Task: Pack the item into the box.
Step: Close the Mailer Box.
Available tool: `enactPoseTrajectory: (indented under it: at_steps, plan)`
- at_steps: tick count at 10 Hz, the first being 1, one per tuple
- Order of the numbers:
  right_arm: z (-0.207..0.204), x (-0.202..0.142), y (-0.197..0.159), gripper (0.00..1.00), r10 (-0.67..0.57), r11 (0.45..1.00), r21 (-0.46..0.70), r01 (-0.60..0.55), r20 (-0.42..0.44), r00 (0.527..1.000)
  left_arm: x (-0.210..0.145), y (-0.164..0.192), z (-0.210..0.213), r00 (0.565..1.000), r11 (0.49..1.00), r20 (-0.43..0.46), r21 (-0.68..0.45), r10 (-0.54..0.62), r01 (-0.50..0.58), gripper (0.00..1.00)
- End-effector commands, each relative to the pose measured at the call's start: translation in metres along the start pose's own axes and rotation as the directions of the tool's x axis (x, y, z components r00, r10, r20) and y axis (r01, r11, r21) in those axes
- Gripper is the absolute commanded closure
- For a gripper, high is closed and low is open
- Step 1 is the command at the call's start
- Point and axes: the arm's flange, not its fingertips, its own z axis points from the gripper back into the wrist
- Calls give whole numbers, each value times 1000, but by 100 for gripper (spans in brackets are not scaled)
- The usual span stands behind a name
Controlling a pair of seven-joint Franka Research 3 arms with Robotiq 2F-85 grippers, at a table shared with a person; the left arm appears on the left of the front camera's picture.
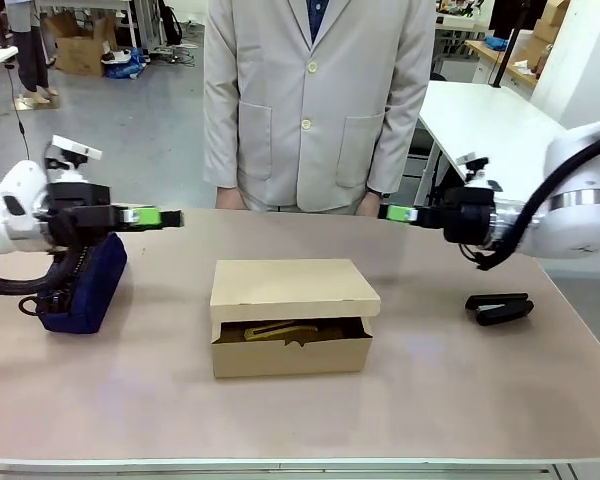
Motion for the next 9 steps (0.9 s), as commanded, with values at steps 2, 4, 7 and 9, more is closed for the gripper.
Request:
enactPoseTrajectory:
  at_steps: [2, 4, 7, 9]
  plan:
    - [0, 0, 0, 0, 0, 1000, 0, 0, 0, 1000, 0, 0, 0, 1000, 1000, 0, 0, 0, 0, 0]
    - [-27, -4, -2, 0, -62, 994, -89, 58, -37, 997, 2, 13, -32, 995, 994, -26, 53, 98, -97, 0]
    - [-35, -23, 1, 0, 152, 987, -28, -157, -125, 980, -17, -2, -50, 988, 986, -90, 94, -126, 135, 0]
    - [-32, -32, 6, 0, 244, 969, 8, -246, -152, 958, -29, -10, -58, 965, 962, -127, 119, -230, 245, 0]
